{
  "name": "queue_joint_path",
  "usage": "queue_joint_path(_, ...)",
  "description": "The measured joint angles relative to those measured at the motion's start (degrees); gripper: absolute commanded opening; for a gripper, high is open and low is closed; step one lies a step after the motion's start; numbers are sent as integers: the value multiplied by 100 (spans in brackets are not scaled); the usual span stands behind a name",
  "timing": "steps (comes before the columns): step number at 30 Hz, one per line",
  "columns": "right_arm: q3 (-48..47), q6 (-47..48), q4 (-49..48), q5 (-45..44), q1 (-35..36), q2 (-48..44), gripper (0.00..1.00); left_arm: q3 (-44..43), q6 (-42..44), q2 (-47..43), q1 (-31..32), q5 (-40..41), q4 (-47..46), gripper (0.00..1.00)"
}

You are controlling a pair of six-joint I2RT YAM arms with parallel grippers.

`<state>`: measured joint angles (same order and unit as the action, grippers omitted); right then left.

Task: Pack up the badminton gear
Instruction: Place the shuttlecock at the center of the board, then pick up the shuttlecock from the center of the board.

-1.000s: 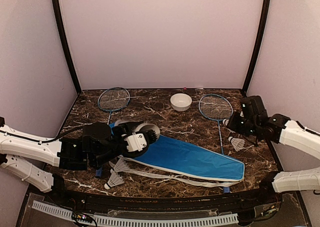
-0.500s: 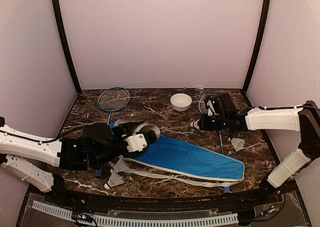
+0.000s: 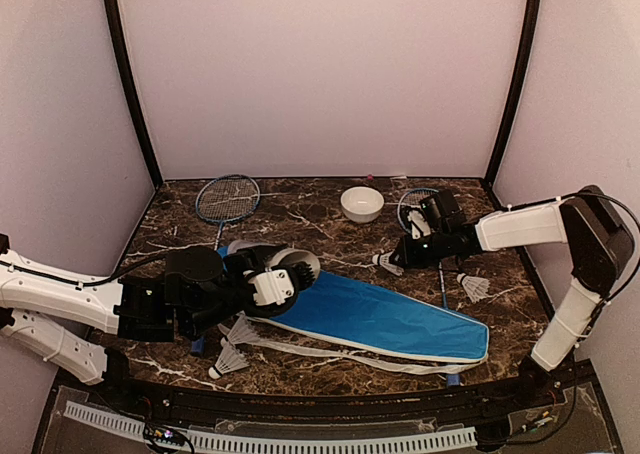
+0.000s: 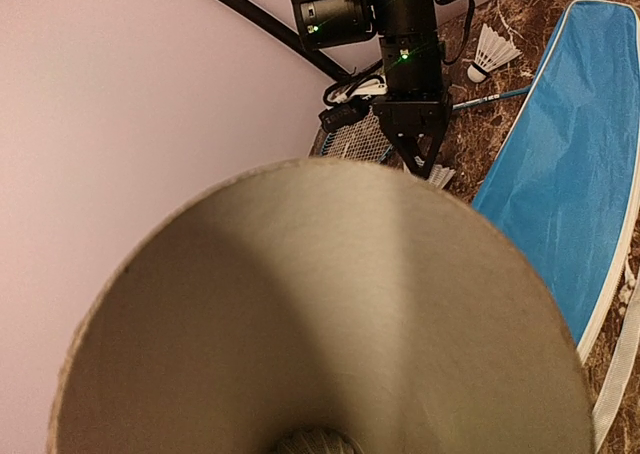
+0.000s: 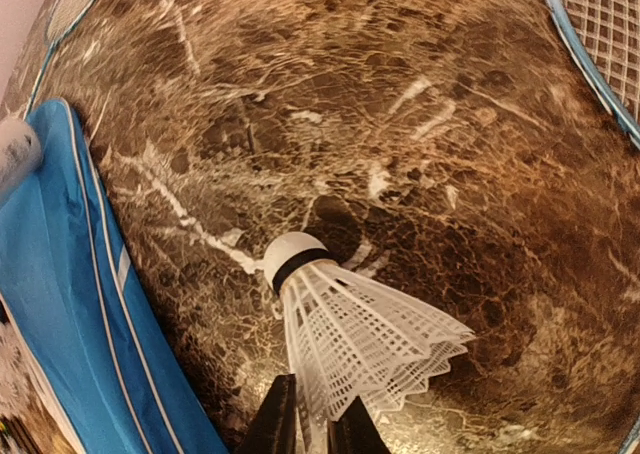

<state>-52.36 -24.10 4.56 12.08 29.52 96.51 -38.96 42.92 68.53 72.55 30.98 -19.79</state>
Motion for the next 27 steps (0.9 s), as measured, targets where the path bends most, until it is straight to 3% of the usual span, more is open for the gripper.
queue_joint_path(3, -31, -55, 101, -9, -28, 7, 55, 0, 0, 0, 0, 0, 0, 46)
queue_joint_path(7, -35, 31, 358, -57, -66, -164, 66, 0, 0, 0, 0, 0, 0, 46)
queue_joint_path(12, -35, 138, 1045, -393, -129, -951, 66, 0, 4, 0, 7, 0, 2, 46)
queue_joint_path(17, -59, 208, 2068, -1296, -501, -1705, 64, 0, 11, 0, 11, 0, 9, 45)
queue_joint_path(27, -619, 767, 3742, -2754, -745, -767, 58, 2, 15, 0, 37, 17, 20, 45)
